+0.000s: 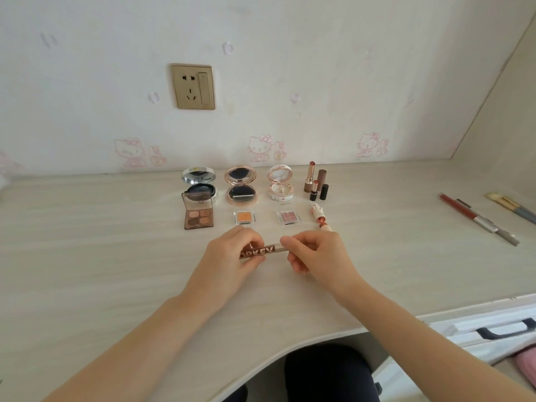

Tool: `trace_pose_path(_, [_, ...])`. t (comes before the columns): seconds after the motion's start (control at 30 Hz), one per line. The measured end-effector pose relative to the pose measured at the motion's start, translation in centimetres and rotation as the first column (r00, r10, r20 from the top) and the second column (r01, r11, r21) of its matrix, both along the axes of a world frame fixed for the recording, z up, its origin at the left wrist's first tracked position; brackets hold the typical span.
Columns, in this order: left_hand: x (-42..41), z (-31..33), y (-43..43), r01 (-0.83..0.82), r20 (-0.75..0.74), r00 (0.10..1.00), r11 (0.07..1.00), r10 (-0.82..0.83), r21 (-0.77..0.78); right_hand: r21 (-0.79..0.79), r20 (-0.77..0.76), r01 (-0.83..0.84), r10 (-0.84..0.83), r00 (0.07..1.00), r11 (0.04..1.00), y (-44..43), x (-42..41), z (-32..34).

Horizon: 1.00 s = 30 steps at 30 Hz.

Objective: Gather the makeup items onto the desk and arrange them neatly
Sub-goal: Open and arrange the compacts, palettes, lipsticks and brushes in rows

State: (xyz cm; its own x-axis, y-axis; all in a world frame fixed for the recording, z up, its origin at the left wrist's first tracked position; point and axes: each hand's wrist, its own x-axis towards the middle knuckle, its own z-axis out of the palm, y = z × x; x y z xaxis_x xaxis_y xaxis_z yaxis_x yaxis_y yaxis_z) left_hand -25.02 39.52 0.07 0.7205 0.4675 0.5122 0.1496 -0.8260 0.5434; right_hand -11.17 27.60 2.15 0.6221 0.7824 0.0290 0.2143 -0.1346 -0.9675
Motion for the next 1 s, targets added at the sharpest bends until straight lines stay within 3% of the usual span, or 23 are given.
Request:
trace_pose_path(0.1, [0.0, -0.4, 0.4, 0.015, 0.033, 0.999, 0.998, -0.017, 0.057, 0.071, -0.042, 0.003, 0.000, 0.999, 0.998, -0.3, -0.1, -0.8])
trace_pose_path(0.37, [-0.4, -0.9, 0.4, 0.011, 0.043, 0.999, 1.000, -0.012, 0.022, 0.199, 0.054, -0.023, 0.012, 0.998, 0.980, -0.9, 0.1, -1.7])
trace_pose_path(0.53, [-0.1, -1.0, 0.1, -0.003, 0.034, 0.999, 0.997, 0.000, 0.075, 0.156, 0.125, -0.093, 0.074, 0.989, 0.983, -0.7, 0.5, -2.1])
trace_pose_path(0.67, [0.2, -0.9, -0.1, -0.012, 0.072, 0.997, 0.994, 0.004, 0.111, 0.217, 0.019, 0.047, -0.052, 0.998, 0.975, -0.4, 0.4, -2.0])
trace_pose_path(0.73, [0.1, -1.0, -0.1, -0.004, 0.088, 0.996, 0.993, -0.006, 0.117, 0.191, 0.042, 0.077, -0.086, 0.995, 0.979, -0.4, 0.4, -2.2])
trace_pose_path(0.9, [-0.1, -1.1, 0.2, -0.013, 0.082, 0.997, 0.994, 0.004, 0.107, 0.160, 0.176, -0.009, -0.019, 0.984, 0.987, -0.6, 0.3, -2.5])
trace_pose_path(1.0, [-0.2, -1.2, 0.3, -0.012, 0.089, 0.996, 0.995, 0.003, 0.100, 0.175, 0.132, -0.005, -0.018, 0.991, 0.985, -0.6, 0.4, -2.5])
